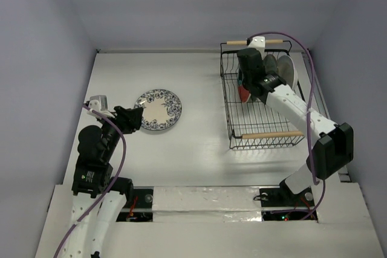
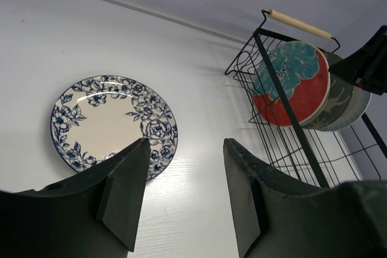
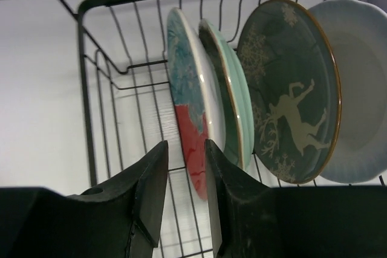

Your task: Unload the plates from the dish rack

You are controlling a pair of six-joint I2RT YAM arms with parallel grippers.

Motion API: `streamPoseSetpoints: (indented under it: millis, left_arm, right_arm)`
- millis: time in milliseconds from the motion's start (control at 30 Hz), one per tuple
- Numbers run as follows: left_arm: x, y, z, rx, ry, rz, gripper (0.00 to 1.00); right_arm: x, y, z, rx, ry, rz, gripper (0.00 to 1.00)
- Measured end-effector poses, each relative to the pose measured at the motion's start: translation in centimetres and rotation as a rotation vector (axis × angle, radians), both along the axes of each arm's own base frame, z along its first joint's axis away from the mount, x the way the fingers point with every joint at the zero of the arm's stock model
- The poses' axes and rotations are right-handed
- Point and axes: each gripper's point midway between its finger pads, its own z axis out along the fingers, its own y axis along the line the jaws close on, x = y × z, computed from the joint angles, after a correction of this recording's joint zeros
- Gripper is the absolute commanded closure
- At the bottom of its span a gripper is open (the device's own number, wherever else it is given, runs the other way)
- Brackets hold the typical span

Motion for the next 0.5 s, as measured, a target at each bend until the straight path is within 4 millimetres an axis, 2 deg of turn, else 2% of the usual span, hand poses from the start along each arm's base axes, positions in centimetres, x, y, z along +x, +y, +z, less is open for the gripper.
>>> streamPoseSetpoints:
  millis: [100,267,500]
  left_arm:
    - [0.0,-0.1,0.0,-0.001,-0.002,-0.004,0.47]
    - [0.0,-0.1,0.1,-0.001,-0.003,-0.005,0.47]
    - [0.0,-0.1,0.1,-0.001,-0.005,-0.008,0.46]
  right_arm:
    - [0.6,-0.8,-1.3,-0.029,0.028,-0.023,0.64]
    - [1.7,-2.4,-3.6,-0.071,0.077,-0.065,0.65]
    - [3.3,-2.7,-5.5,-0.109,0.12,-0.076,0.67]
